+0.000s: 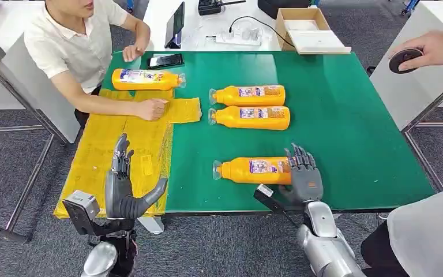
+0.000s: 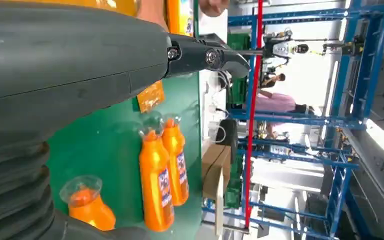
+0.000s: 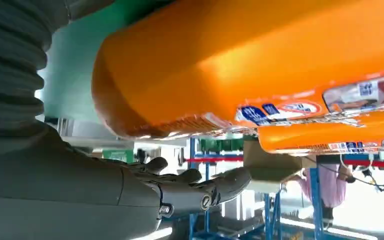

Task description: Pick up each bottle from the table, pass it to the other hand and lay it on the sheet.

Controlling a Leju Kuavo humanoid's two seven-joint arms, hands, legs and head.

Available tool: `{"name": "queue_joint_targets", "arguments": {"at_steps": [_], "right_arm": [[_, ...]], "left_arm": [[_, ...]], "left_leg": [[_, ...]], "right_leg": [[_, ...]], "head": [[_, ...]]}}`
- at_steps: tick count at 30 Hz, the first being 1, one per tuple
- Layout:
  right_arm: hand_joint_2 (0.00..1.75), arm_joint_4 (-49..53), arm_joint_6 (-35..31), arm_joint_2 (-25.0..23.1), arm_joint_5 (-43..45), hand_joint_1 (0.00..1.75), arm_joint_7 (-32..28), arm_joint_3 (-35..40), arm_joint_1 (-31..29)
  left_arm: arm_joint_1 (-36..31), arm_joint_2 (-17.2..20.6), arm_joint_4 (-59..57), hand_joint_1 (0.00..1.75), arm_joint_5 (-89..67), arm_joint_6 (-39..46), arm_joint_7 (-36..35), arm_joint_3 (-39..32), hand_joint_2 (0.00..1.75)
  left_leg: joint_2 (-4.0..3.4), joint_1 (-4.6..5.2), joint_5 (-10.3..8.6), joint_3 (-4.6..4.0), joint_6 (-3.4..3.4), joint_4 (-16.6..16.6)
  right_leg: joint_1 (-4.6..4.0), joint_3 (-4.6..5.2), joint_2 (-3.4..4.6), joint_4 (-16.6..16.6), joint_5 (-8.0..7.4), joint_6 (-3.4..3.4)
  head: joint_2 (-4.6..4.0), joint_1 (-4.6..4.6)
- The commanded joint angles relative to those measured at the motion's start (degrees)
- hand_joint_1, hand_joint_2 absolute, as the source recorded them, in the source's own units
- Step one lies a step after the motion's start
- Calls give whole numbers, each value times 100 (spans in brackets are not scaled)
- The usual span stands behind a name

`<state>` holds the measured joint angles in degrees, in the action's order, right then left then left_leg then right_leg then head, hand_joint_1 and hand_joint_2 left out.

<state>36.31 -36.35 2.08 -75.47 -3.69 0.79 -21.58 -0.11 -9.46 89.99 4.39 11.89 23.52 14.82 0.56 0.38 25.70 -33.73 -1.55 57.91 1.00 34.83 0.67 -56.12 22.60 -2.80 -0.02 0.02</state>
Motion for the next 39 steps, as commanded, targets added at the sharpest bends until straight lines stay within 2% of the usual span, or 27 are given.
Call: {"name": "queue_joint_targets", "arguments": {"at_steps": [1, 8, 9, 10, 11, 12, 20, 31, 33, 35, 37, 39], "right_arm": [[175, -1072, -258, -48, 61, 0, -69, -153, -336], [175, -1546, 307, -113, 313, 0, -361, -9, -536], [175, -1591, 384, -107, 325, 7, -391, 20, -554], [175, -1620, 524, -123, 429, 96, -535, 13, -565], [175, -1648, 609, -138, 484, 164, -593, 3, -568], [175, -1681, 711, -145, 491, 175, -635, 36, -575], [175, -1753, 1220, -136, 556, 175, -602, 198, -473], [175, -1758, 1224, -145, 558, 175, -543, 268, -347], [175, -1702, 1079, -165, 637, 175, -673, 251, -295], [175, -1489, 524, -298, 1072, 175, -1262, 71, -145], [175, -1402, 300, -442, 1556, 175, -1746, -127, -122], [175, -1338, 224, -489, 1675, 175, -1877, -139, -111]], "left_arm": [[-239, 75, -406, 0, 30, -26, -38, 125, 175], [-420, 100, -576, 0, 241, -147, -113, 219, 175], [-443, 99, -606, 0, 280, -173, -137, 232, 175], [-483, 97, -664, 0, 319, -200, -156, 261, 175], [-495, 92, -684, 0, 340, -210, -161, 270, 175], [-506, 84, -709, 0, 369, -219, -166, 273, 175], [-520, 84, -780, 0, 629, -385, -261, 295, 175], [-520, 100, -769, 0, 697, -473, -284, 320, 175], [-478, 101, -721, 0, 706, -480, -277, 310, 175], [-338, 102, -565, 0, 740, -505, -241, 297, 175], [-280, 95, -494, 0, 759, -504, -236, 296, 175], [-258, 88, -472, 0, 777, -499, -233, 294, 175]], "left_leg": [[5, -8, 1, 23, 12, -8], [2, -8, 0, 30, 8, -5], [2, -13, 0, 36, 13, -8], [3, -11, 1, 37, 11, -6], [4, -9, 0, 38, 9, -7], [4, -10, 0, 43, 12, -8], [3, -9, 1, 52, 10, -9], [8, -15, 0, 82, 14, -10], [5, -14, 2, 89, 12, -7], [7, -15, 0, 94, 13, -12], [4, -18, 1, 95, 16, -13], [-2, -18, 4, 94, 18, -13]], "right_leg": [[-10, -28, -14, 9, 4, 13], [-9, -32, -12, 7, 2, 9], [-14, -40, -15, 12, 1, 14], [-12, -42, -15, 10, 2, 12], [-10, -42, -14, 9, 2, 10], [-12, -48, -17, 11, 2, 14], [-11, -53, -16, 10, 4, 12], [-17, -82, -16, 17, 1, 15], [-15, -88, -12, 14, 3, 12], [-17, -92, -14, 18, 2, 14], [-20, -94, -13, 21, 1, 16], [-21, -94, -7, 19, 2, 19]], "head": [[2, 0], [2, 0], [2, 0], [0, -2], [0, -2], [2, 0], [0, 0], [0, 0], [2, -2], [2, -2], [2, -2], [2, -2]]}}
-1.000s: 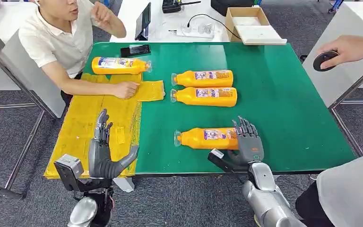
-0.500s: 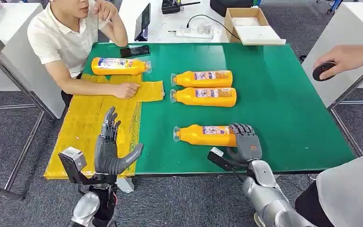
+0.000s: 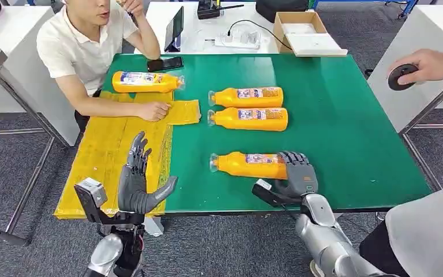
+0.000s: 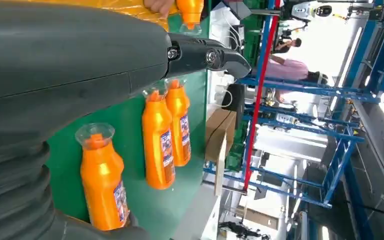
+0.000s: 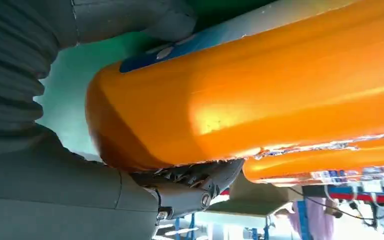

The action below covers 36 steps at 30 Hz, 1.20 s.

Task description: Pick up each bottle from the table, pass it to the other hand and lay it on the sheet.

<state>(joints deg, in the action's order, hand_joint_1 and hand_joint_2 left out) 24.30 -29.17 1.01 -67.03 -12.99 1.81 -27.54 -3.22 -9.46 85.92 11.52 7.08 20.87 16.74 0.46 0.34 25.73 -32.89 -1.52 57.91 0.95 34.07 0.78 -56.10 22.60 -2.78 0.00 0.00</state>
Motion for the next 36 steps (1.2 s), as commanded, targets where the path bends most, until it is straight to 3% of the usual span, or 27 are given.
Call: {"name": "queue_joint_targets", "arguments": {"at_steps": [1, 8, 11, 16, 33, 36], "right_arm": [[175, 47, -642, -480, 1273, 175, -1401, -342, 519], [175, 67, -612, -480, 1301, 175, -1393, -317, 505], [175, 524, -946, -620, 2172, 175, -2097, -413, 564], [175, 1718, -1083, -654, 2904, 175, -2150, -203, 864], [175, 1723, -1083, -639, 2916, 175, -2148, -189, 870], [175, 1920, -1083, -681, 3266, 175, -2308, -284, 921]], "left_arm": [[77, 73, -45, 0, 121, -5, 38, 88, 175], [71, 74, -53, 0, 125, -3, 39, 91, 175], [94, -19, -34, 0, 341, 148, 24, 2, 175], [164, -187, 63, 0, 707, 803, -31, -189, 175], [174, -170, 89, 0, 709, 806, -31, -191, 175], [300, -247, 310, 0, 803, 1154, 171, -312, 175]], "left_leg": [[2, -12, 1, 5, 14, -10], [3, -9, 1, -11, 10, -3], [0, -10, 0, -15, 11, -4], [-3, -3, 1, -37, 7, 0], [0, -8, 5, -67, 11, 0], [0, -6, 5, -68, 10, -1]], "right_leg": [[-13, -9, -12, 11, 2, 15], [-9, 6, -12, 3, 3, 10], [-10, 9, -11, 5, 1, 13], [-2, 28, 0, -4, 1, 8], [-7, 56, -3, -2, 4, 11], [-5, 58, -3, -3, 5, 11]], "head": [[0, 0], [-2, 2], [0, 2], [0, 2], [0, 2], [-2, 2]]}}
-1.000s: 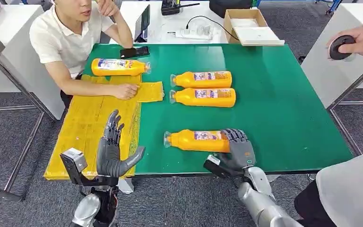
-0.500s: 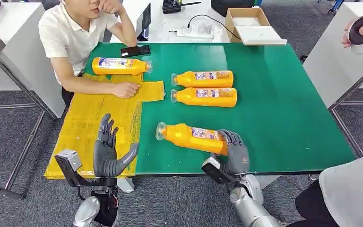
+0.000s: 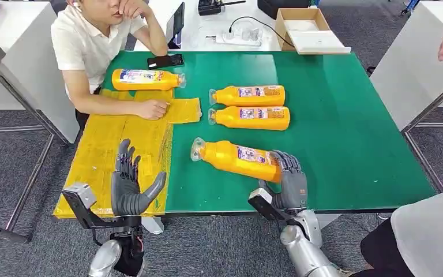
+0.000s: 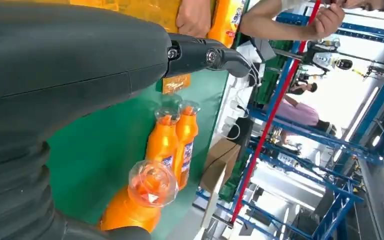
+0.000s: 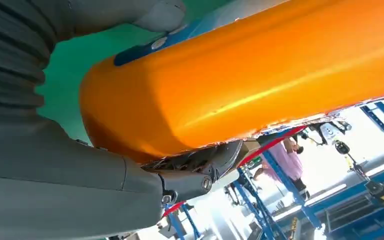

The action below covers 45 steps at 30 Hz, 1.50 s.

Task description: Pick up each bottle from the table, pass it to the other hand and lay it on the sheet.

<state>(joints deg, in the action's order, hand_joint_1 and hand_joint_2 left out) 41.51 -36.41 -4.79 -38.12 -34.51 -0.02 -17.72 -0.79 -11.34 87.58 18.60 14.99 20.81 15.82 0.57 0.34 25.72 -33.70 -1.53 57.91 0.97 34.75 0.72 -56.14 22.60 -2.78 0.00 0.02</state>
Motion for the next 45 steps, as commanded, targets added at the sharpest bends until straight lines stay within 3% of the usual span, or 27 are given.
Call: {"name": "queue_joint_targets", "arguments": {"at_steps": [1, 9, 13, 15, 19, 24, 31, 37, 45], "right_arm": [[175, 251, -359, -104, 421, 175, -153, -113, -42], [175, 483, -359, -187, 845, 175, -339, -113, 137], [175, 1505, -88, -158, 1539, 175, -549, 518, 556], [175, 1668, -116, -247, 1579, 175, -549, 718, 643], [175, 2077, -201, -340, 1819, 175, -549, 919, 804], [175, 2401, -189, -379, 2033, 175, -545, 1083, 906], [175, 2156, 193, -533, 1875, 175, -549, 1780, 787], [175, 1814, 263, -720, 1850, 175, -549, 2348, 725], [175, 1003, 546, -917, 2108, 175, -549, 2998, 582]], "left_arm": [[122, -55, 259, 0, 100, 414, 214, -241, 175], [366, -173, 407, 0, 322, 698, 201, -470, 175], [264, 197, -150, 0, 741, -1031, -244, 328, 175], [268, 118, -302, 0, 581, -1229, -21, 536, 175], [267, 121, -471, 0, 817, -1402, -334, 775, 175], [120, 79, -891, 0, 1392, -1258, -759, 740, 175], [-84, 312, -771, 0, 1287, -1991, -464, 1094, 175], [-206, 272, -862, 0, 1278, -1980, -430, 1121, 175], [-242, 223, -270, 0, 1043, -1669, 275, 936, 175]], "left_leg": [[-9, -3, 5, 6, 7, 0], [-19, -8, 14, 22, 15, -4], [-5, -4, 4, 5, 9, -5], [5, -3, 5, 8, 12, -5], [-17, -5, 13, 13, 13, -5], [7, -2, 4, 3, 11, -7], [-4, -8, 7, 6, 14, -5], [-10, -9, 7, 13, 15, -10], [-17, -12, 8, 6, 14, -4]], "right_leg": [[-4, -4, 3, 0, 3, 8], [-10, -17, 6, 4, 9, 16], [-5, -2, -2, 4, 4, 10], [-5, -7, -13, 2, 10, 12], [-7, -9, 5, 2, 11, 14], [-3, -1, -14, 4, 8, 11], [-10, -4, -11, 4, 8, 15], [-10, -9, -4, 7, 8, 16], [-12, -3, 4, 5, 5, 15]], "head": [[0, 0], [0, 0], [0, -2], [0, 0], [-2, 0], [0, 0], [0, 0], [-2, 0], [-2, 0]]}}
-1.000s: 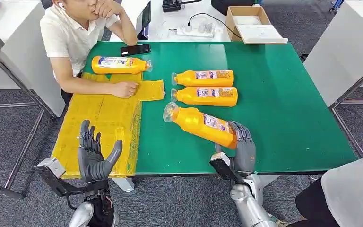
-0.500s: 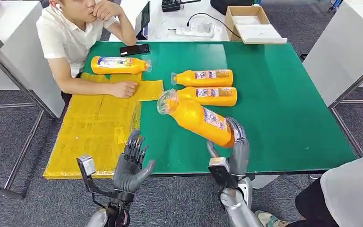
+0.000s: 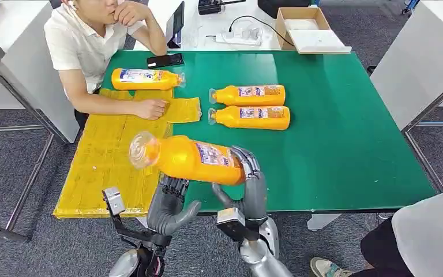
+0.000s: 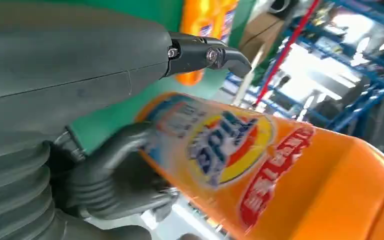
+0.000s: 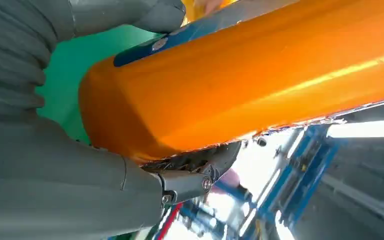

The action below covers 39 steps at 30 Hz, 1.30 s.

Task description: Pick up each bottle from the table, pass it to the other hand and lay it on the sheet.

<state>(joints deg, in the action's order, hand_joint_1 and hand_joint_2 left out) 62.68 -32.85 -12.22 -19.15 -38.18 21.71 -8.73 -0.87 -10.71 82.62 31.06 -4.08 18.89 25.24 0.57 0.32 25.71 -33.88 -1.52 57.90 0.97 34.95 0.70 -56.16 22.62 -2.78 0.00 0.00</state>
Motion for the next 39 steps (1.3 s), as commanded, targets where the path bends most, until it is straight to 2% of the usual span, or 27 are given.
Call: {"name": "queue_joint_targets", "arguments": {"at_steps": [1, 10, 15, 22, 23, 24, 29, 30, 31, 32, 33, 39], "right_arm": [[175, -1153, 196, -180, 222, 175, -182, 854, -324], [175, -1388, 314, -240, 237, 175, -182, 1122, -354], [175, -1670, 499, -317, 285, 175, -182, 1298, -342], [175, -1666, 492, -311, 298, 175, -182, 1312, -340], [175, -1664, 498, -309, 300, 175, -182, 1317, -344], [175, -1619, 508, -292, 333, 175, -182, 1361, -333], [175, -1489, 625, -251, 420, 175, -182, 1490, -246], [175, -1494, 727, -247, 460, 127, -182, 1496, -226], [175, -1532, 881, -235, 498, 28, -182, 1501, -201], [175, -1519, 995, -220, 542, 0, -182, 1506, -175], [0, -1564, 1093, -225, 576, 0, -182, 1503, -177], [0, -1517, 1459, -162, 646, 0, -182, 1518, -129]], "left_arm": [[-225, 147, 268, 0, -228, 265, 467, -8, 175], [-257, 127, 118, 0, -144, 271, 390, -53, 175], [-243, 134, 255, 0, -249, 311, 654, -83, 175], [-233, 117, 291, 0, -265, 321, 654, -85, 175], [-232, 117, 293, 7, -269, 324, 655, -87, 175], [-229, 120, 302, 175, -309, 323, 664, -90, 175], [-173, 113, 300, 175, -209, 236, 543, -143, 175], [-150, 112, 329, 175, -178, 220, 540, -172, 175], [-8, -14, 481, 175, -155, 207, 550, -263, 175], [41, -33, 556, 175, -195, 209, 527, -279, 175], [65, -46, 603, 175, -204, 210, 515, -313, 175], [17, 120, 547, 175, -792, 513, 555, -433, 175]], "left_leg": [[-16, -9, 9, 24, 12, -5], [-3, -7, 5, 24, 11, -7], [-4, -5, 4, 20, 9, -7], [3, -3, 3, 14, 8, -4], [3, -4, 2, 11, 6, -3], [3, -8, 6, 22, 11, -4], [3, -9, 8, 24, 12, -4], [5, -7, 5, 21, 11, -6], [4, -6, 4, 16, 9, -5], [2, -4, 3, 12, 6, -5], [2, -7, 8, 21, 10, -4], [3, -8, 8, 29, 12, -9]], "right_leg": [[-11, -21, 7, 6, 4, 13], [-8, -25, -5, 8, 5, 12], [-7, -19, -3, 7, 4, 10], [-4, -14, -9, 3, 6, 8], [-5, -11, -8, 4, 4, 7], [-10, -24, -11, 7, 8, 12], [-10, -26, -12, 6, 10, 13], [-9, -23, -13, 7, 8, 11], [-7, -18, -10, 7, 6, 9], [-5, -12, -7, 5, 4, 7], [-9, -22, -9, 7, 9, 11], [-10, -29, -12, 10, 10, 13]], "head": [[0, 0], [-2, 2], [-2, 2], [0, 0], [-2, 2], [-2, 0], [0, 0], [0, 0], [0, 0], [-2, 0], [-2, 0], [-2, 0]]}}
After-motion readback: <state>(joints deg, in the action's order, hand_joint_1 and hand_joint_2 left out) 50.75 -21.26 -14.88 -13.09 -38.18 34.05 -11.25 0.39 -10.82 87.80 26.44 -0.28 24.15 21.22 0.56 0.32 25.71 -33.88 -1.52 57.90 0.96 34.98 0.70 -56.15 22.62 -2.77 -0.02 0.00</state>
